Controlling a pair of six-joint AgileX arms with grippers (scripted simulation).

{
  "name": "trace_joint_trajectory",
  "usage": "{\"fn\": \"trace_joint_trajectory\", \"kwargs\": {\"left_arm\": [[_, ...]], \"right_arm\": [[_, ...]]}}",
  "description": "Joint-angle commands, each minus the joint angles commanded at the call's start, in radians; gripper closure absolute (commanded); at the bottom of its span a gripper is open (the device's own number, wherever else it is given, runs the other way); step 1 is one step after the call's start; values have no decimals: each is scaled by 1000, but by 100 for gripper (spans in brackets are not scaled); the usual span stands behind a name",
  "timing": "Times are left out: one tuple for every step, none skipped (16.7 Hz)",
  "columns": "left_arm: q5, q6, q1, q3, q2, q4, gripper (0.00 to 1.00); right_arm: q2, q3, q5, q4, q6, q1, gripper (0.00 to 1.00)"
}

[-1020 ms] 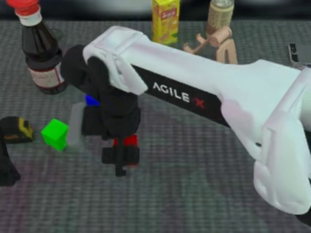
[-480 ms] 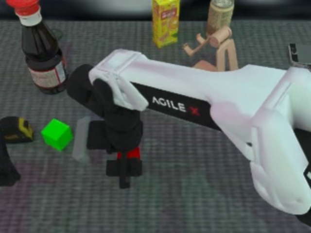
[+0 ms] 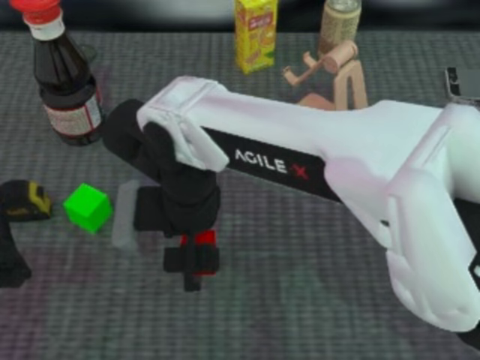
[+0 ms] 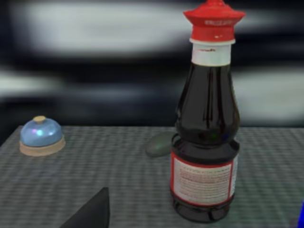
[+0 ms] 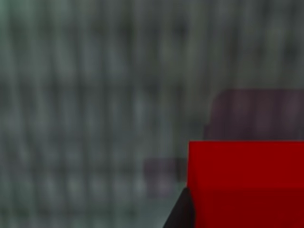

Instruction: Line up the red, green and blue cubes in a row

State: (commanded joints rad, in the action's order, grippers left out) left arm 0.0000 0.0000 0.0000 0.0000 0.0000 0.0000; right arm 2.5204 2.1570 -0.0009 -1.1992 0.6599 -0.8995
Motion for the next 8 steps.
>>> {"fn": "trace_joint_trajectory", "kwargs": {"left_arm": [[0,0,0,0,0,0,0],[0,0,0,0,0,0,0],[0,0,0,0,0,0,0],[0,0,0,0,0,0,0],[0,0,0,0,0,0,0],[0,0,0,0,0,0,0],[0,0,0,0,0,0,0],[0,0,0,0,0,0,0]], "right_arm": [[0,0,0,0,0,0,32],[0,0,0,0,0,0,25],[0,0,0,0,0,0,17],[0,0,0,0,0,0,10],[0,0,0,0,0,0,2],[0,0,0,0,0,0,0],[0,0,0,0,0,0,0],[0,0,0,0,0,0,0]]}}
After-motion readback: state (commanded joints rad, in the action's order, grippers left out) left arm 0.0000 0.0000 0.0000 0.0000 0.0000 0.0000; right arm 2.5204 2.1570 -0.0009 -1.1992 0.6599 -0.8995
